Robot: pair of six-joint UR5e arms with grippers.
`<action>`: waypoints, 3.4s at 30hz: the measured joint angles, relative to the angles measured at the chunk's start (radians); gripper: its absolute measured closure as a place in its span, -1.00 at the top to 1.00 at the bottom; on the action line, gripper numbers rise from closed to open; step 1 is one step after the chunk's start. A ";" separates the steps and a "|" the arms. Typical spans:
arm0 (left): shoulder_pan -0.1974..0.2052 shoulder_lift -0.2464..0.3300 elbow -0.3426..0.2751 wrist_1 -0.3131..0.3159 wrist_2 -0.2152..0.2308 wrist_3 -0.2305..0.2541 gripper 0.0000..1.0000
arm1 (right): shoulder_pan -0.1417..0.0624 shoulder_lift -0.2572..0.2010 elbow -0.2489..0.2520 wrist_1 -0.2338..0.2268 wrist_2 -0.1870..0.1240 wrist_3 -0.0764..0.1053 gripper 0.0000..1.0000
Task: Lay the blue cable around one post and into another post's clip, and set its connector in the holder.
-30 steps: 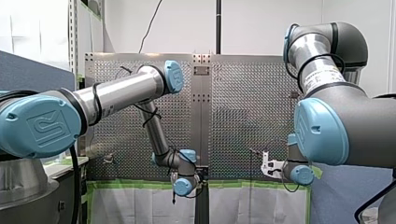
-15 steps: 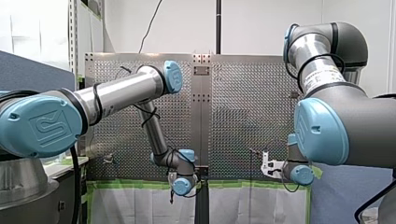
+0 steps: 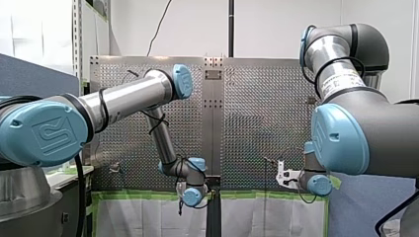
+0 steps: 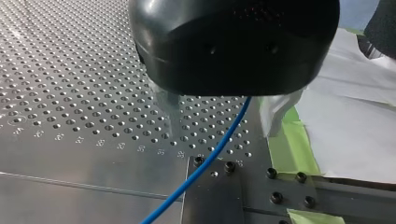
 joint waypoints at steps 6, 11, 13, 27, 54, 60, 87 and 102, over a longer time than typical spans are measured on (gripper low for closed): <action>0.000 0.000 0.000 -0.004 0.020 0.002 0.15 | 0.000 0.000 0.000 0.000 0.000 0.000 -1.00; 0.000 0.000 0.000 -0.004 0.028 0.002 0.09 | -0.003 0.000 0.000 -0.001 0.000 0.000 -1.00; 0.000 0.000 0.000 -0.005 0.029 0.002 -0.03 | -0.005 0.000 0.000 -0.001 0.000 0.001 -1.00; 0.001 0.000 0.000 -0.029 0.058 0.005 -0.03 | -0.010 0.000 -0.003 -0.003 0.000 0.006 -1.00; 0.003 0.000 0.000 -0.029 0.096 0.000 -1.00 | -0.010 0.000 -0.003 -0.002 0.000 0.006 -1.00; 0.002 0.000 0.000 -0.029 0.107 0.002 -1.00 | -0.010 0.000 -0.003 -0.001 0.001 0.005 -1.00; -0.145 0.074 0.000 -0.078 0.033 0.105 -1.00 | -0.067 -0.019 0.001 0.031 0.064 -0.003 -1.00; -0.185 0.106 0.000 -0.108 0.029 0.106 -1.00 | -0.112 -0.063 0.012 0.027 0.051 0.021 -1.00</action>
